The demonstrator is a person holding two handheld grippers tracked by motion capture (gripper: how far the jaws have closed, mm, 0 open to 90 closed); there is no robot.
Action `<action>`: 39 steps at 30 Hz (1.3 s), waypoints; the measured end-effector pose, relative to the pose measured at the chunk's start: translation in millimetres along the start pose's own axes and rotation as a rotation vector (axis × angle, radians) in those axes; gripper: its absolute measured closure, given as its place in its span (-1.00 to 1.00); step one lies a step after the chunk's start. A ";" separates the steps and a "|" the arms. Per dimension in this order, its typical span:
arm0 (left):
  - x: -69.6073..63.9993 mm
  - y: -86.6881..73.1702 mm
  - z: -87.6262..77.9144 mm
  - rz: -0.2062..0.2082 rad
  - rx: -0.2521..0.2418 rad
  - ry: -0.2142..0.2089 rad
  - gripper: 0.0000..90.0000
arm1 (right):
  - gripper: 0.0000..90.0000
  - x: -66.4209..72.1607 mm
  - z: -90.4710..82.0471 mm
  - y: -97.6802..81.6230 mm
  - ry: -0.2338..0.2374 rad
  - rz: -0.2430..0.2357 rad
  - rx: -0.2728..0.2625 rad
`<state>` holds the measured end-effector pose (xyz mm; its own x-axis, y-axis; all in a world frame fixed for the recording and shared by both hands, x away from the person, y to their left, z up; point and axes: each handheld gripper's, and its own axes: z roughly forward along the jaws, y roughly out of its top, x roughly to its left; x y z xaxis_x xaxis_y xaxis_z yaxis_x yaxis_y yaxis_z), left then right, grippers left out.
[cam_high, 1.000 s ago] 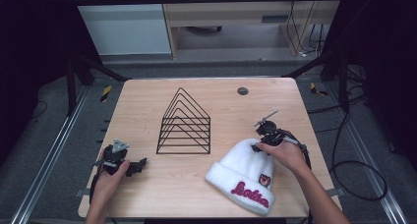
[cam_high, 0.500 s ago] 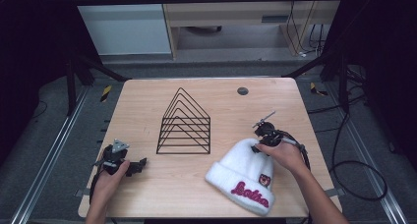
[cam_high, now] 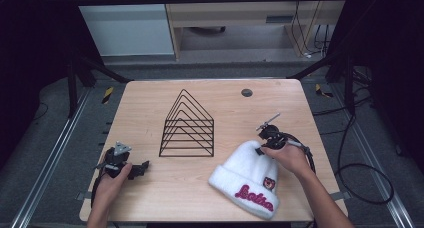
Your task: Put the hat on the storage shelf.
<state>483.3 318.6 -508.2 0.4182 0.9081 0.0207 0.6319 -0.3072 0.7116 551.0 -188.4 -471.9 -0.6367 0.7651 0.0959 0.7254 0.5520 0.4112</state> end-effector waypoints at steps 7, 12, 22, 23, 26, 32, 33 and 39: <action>0.0 0.1 0.0 0.000 0.000 0.000 -1.00 | 0.84 2.0 -5.3 -0.8 -0.009 -0.031 -0.027; 0.2 0.3 -0.1 0.000 0.002 -0.002 -1.00 | 0.85 10.8 -30.2 -1.4 -0.016 -0.052 -0.124; 5.7 -0.4 -3.6 -0.017 -0.016 -0.008 -0.93 | 0.86 36.6 -79.8 2.7 -0.019 -0.139 -0.261; 6.9 0.0 -5.6 -0.020 -0.017 -0.012 -0.93 | 0.86 39.6 -84.5 3.9 -0.022 -0.154 -0.273; 9.1 2.9 -12.7 -0.021 -0.045 -0.009 -0.93 | 0.86 49.0 -98.1 7.8 -0.019 -0.182 -0.307; 12.7 12.5 -28.1 -0.012 -0.070 0.012 -0.92 | 0.86 63.2 -119.2 15.7 -0.007 -0.221 -0.356; 12.9 14.3 -29.9 -0.013 -0.075 0.015 -0.92 | 0.86 67.7 -125.0 17.4 -0.006 -0.235 -0.369; 13.4 28.6 -42.8 -0.027 -0.113 -0.005 -0.93 | 0.86 75.7 -140.9 21.2 0.013 -0.264 -0.407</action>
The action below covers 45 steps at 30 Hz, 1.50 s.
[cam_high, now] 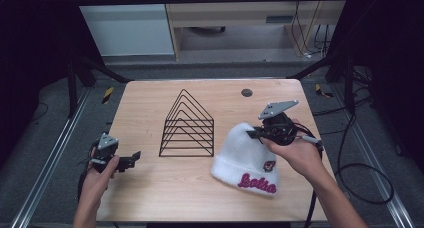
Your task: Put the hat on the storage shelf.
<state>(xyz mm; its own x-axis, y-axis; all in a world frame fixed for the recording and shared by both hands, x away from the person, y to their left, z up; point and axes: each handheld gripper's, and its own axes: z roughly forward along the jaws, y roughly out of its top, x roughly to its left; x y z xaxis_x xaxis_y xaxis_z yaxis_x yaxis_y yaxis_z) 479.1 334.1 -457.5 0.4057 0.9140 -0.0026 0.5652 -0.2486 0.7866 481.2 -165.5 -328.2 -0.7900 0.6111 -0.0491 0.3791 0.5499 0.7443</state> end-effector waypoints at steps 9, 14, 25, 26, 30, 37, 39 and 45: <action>-10.7 24.7 -14.2 0.060 -0.046 -0.003 -0.93 | 0.87 2.1 -20.2 15.4 0.008 -0.029 -0.059; -16.9 39.3 -21.0 0.078 -0.086 -0.036 -0.93 | 0.87 -3.4 -31.3 26.0 -0.009 -0.045 -0.072; -36.2 73.5 -36.0 0.153 -0.096 -0.123 -0.94 | 0.88 -20.2 -49.2 46.6 -0.020 -0.049 -0.095; -36.7 75.3 -37.1 0.158 -0.097 -0.131 -0.94 | 0.88 -21.4 -52.1 50.0 -0.023 -0.051 -0.101; -39.2 82.8 -42.6 0.183 -0.101 -0.146 -0.94 | 0.88 -23.2 -56.7 55.7 -0.029 -0.050 -0.115; -40.8 92.2 -51.0 0.193 -0.132 -0.151 -0.93 | 0.88 -24.2 -65.1 77.1 -0.047 -0.071 -0.147; -40.4 93.7 -52.5 0.191 -0.135 -0.157 -0.93 | 0.88 -24.8 -66.9 83.0 -0.046 -0.074 -0.156; -41.3 98.1 -57.1 0.192 -0.145 -0.173 -0.92 | 0.88 -25.8 -71.8 96.3 -0.046 -0.079 -0.185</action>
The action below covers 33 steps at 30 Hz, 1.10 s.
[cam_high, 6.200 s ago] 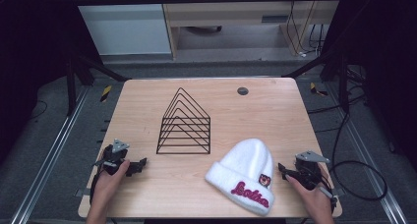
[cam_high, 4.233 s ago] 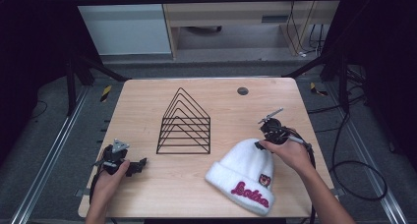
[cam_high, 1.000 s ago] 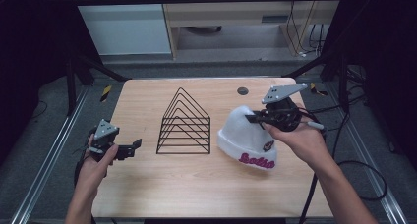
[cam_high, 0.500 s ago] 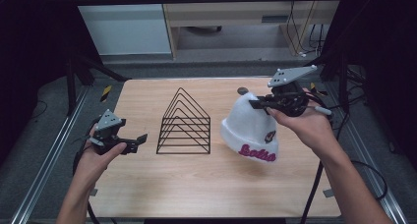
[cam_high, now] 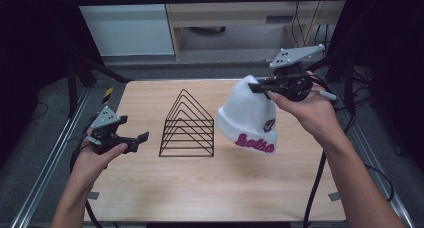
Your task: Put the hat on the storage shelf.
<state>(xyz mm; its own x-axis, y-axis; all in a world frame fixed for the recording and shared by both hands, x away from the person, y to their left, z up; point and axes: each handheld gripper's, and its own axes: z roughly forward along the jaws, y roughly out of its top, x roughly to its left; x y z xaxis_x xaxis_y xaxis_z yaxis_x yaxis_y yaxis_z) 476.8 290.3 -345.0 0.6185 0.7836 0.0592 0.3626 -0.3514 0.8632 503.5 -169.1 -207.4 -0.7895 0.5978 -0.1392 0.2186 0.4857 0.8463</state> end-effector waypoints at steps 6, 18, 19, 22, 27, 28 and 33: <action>-3.0 4.2 -1.5 0.009 -0.016 -0.002 -0.92 | 0.88 0.7 -2.3 16.4 -0.002 -0.012 -0.030; -7.9 11.3 -2.2 0.008 -0.026 -0.039 -0.91 | 0.88 5.0 -0.7 39.7 -0.003 -0.043 -0.056; -8.4 11.7 -2.1 0.009 -0.026 -0.041 -0.91 | 0.88 5.5 -0.1 40.9 -0.001 -0.043 -0.061; -9.8 11.8 -1.0 0.007 -0.022 -0.045 -0.91 | 0.88 7.0 2.7 45.8 0.002 -0.045 -0.066; -12.2 12.3 0.9 0.008 -0.028 -0.056 -0.91 | 0.87 8.4 3.8 52.2 0.004 -0.050 -0.079; -12.8 13.4 1.4 0.009 -0.031 -0.056 -0.91 | 0.87 9.5 3.9 55.9 0.004 -0.054 -0.089; -12.9 16.0 2.3 0.008 -0.039 -0.058 -0.91 | 0.87 11.4 5.3 63.5 0.006 -0.063 -0.107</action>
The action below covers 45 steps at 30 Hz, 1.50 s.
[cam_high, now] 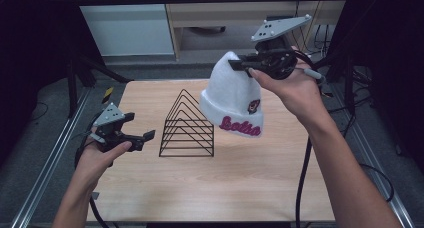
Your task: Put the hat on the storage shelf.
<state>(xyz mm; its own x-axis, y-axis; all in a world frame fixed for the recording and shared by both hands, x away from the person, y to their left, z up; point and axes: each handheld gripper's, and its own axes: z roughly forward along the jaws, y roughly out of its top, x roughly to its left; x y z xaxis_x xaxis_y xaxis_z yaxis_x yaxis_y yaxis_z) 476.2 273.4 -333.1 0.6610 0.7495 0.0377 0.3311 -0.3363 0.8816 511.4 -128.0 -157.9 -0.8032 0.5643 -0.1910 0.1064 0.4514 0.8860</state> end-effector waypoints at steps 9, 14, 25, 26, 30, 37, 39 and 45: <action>-0.9 6.3 2.0 0.011 -0.014 -0.015 -0.89 | 0.87 1.5 7.9 9.5 0.007 -0.002 -0.036; -3.4 11.3 1.8 0.017 -0.025 -0.017 -0.86 | 0.87 4.9 10.1 14.7 0.009 -0.011 -0.059; -9.3 27.3 9.8 0.026 -0.038 -0.042 -0.77 | 0.88 10.9 19.0 21.4 0.032 -0.018 -0.100; -9.3 28.2 10.8 0.031 -0.035 -0.046 -0.72 | 0.87 11.9 21.7 22.1 0.039 -0.017 -0.107; -9.9 30.4 16.0 0.032 -0.030 -0.053 -0.71 | 0.88 13.7 25.7 24.5 0.049 -0.019 -0.117; -6.5 32.8 20.0 0.021 -0.038 -0.063 -0.70 | 0.87 15.3 33.3 33.4 0.072 -0.017 -0.139; -5.7 33.3 20.5 0.020 -0.037 -0.061 -0.69 | 0.88 15.8 35.1 34.9 0.076 -0.019 -0.139; 2.2 35.7 19.7 0.001 -0.043 -0.067 -0.65 | 0.87 23.8 51.1 47.9 0.104 -0.041 -0.131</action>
<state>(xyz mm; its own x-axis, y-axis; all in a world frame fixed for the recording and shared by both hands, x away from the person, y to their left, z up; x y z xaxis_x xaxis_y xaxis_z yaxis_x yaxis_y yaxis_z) 502.7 251.8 -310.8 0.7053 0.7089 0.0087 0.3016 -0.3111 0.9012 527.3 -57.6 -141.6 -0.8625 0.4695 -0.1889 0.0007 0.3744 0.9273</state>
